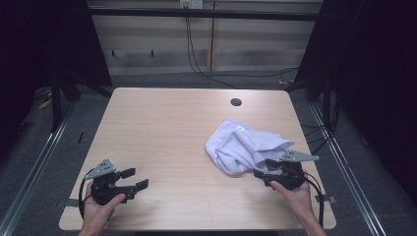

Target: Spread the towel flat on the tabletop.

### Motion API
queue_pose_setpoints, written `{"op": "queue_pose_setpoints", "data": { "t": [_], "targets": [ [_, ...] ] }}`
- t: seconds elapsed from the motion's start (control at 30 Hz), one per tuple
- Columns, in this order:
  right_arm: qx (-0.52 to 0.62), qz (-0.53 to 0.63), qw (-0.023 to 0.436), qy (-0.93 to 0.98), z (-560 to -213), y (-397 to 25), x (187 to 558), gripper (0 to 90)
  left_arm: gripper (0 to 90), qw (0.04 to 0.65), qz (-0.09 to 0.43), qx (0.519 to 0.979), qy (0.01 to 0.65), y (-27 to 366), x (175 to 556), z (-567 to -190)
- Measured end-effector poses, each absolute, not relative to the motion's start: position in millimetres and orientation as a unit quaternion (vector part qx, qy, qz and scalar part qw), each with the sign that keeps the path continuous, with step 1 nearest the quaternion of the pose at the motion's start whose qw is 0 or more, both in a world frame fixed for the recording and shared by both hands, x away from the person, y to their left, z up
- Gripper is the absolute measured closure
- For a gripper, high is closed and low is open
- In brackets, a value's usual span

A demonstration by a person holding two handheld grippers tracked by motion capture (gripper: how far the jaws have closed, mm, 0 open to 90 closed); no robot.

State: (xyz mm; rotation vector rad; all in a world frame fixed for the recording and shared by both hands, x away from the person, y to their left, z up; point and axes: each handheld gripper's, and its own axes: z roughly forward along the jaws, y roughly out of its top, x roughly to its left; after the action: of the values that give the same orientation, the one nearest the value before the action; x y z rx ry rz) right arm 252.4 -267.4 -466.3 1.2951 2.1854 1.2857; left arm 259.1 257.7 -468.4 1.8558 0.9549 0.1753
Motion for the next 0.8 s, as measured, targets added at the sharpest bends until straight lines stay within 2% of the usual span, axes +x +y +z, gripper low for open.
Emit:
{"op": "queue_pose_setpoints", "data": {
  "t": [0.13, 0.3, 0.47, 0.57, 0.63, 0.7, 0.8],
  "targets": [
    [0.451, 0.452, 0.160, 0.753, -459, -272, 254, 28.3, 24.5, 0.497, 0.066, 0.769, 0.397, 256, 263, -470],
    [0.449, 0.449, 0.148, 0.758, -453, -281, 266, 27.8, 24.6, 0.496, 0.050, 0.769, 0.400, 254, 265, -473],
    [0.442, 0.449, 0.131, 0.765, -444, -282, 278, 27.9, 31.1, 0.499, 0.067, 0.763, 0.406, 254, 268, -470],
    [0.441, 0.452, 0.123, 0.766, -435, -281, 295, 23.3, 31.2, 0.477, 0.078, 0.774, 0.408, 251, 277, -474],
    [0.438, 0.453, 0.121, 0.767, -433, -281, 308, 23.2, 31.0, 0.475, 0.079, 0.777, 0.405, 246, 283, -473],
    [0.427, 0.455, 0.117, 0.772, -433, -282, 317, 28.2, 31.0, 0.485, 0.070, 0.777, 0.396, 240, 288, -470],
    [0.436, 0.438, 0.129, 0.776, -439, -284, 334, 20.8, 30.7, 0.483, 0.074, 0.780, 0.390, 227, 294, -469]
  ]
}}
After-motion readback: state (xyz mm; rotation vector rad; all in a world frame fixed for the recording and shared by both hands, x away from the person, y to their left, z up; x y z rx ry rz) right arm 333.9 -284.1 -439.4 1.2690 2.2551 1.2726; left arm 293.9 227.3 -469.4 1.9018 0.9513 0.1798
